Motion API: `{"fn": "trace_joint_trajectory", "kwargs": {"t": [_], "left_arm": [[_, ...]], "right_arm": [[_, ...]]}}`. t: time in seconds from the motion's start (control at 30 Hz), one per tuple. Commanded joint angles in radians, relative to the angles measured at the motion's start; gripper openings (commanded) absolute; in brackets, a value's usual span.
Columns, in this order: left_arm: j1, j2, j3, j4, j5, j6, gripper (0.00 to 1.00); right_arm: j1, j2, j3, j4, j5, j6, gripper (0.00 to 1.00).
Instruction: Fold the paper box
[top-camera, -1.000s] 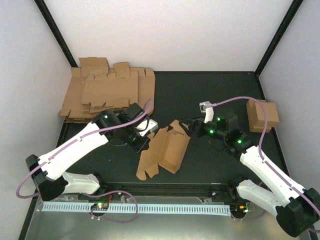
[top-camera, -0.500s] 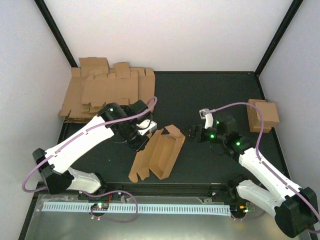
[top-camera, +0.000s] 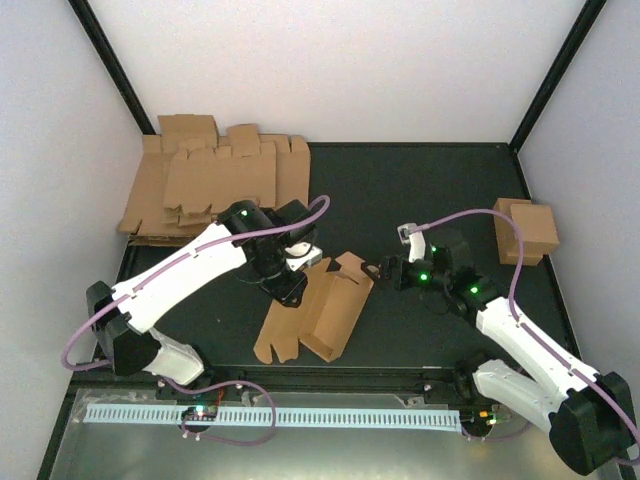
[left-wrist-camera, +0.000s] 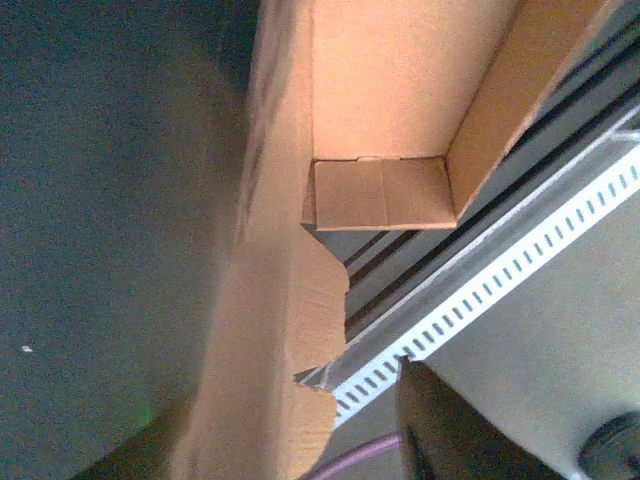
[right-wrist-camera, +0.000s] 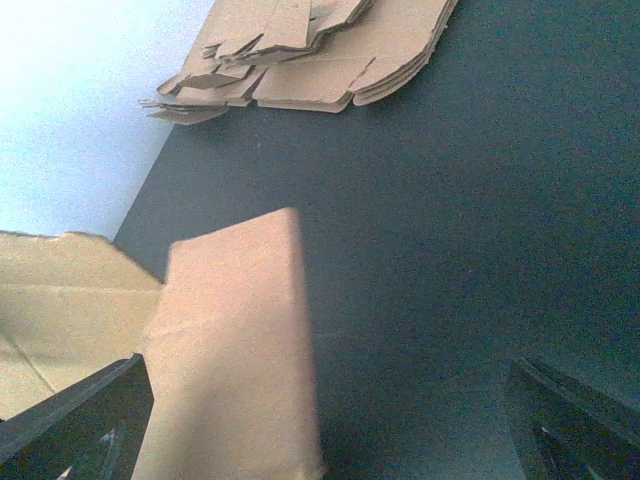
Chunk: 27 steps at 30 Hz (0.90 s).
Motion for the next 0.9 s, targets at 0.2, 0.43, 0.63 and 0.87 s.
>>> {"fn": "trace_joint_trajectory", "kwargs": {"t": [0.2,0.43,0.63,0.87], "left_arm": [[-0.006,-0.026,0.058,0.074,-0.033,-0.015,0.77],[-0.007,-0.087,0.050,0.163,-0.067,-0.051,0.94],[-0.006,-0.239,-0.015,0.336,-0.130,-0.101,0.99],[-0.005,-0.411,-0.254,0.649,-0.071,-0.206,0.99]], "right_arm": [[-0.005,-0.022,-0.021,0.030,0.011,-0.014,0.99],[-0.005,-0.027,-0.015,0.010,0.026,-0.027,0.99],[-0.005,-0.026,-0.021,0.007,0.045,-0.021,0.99],[-0.005,-0.017,-0.032,0.015,0.032,-0.008,0.95]]}}
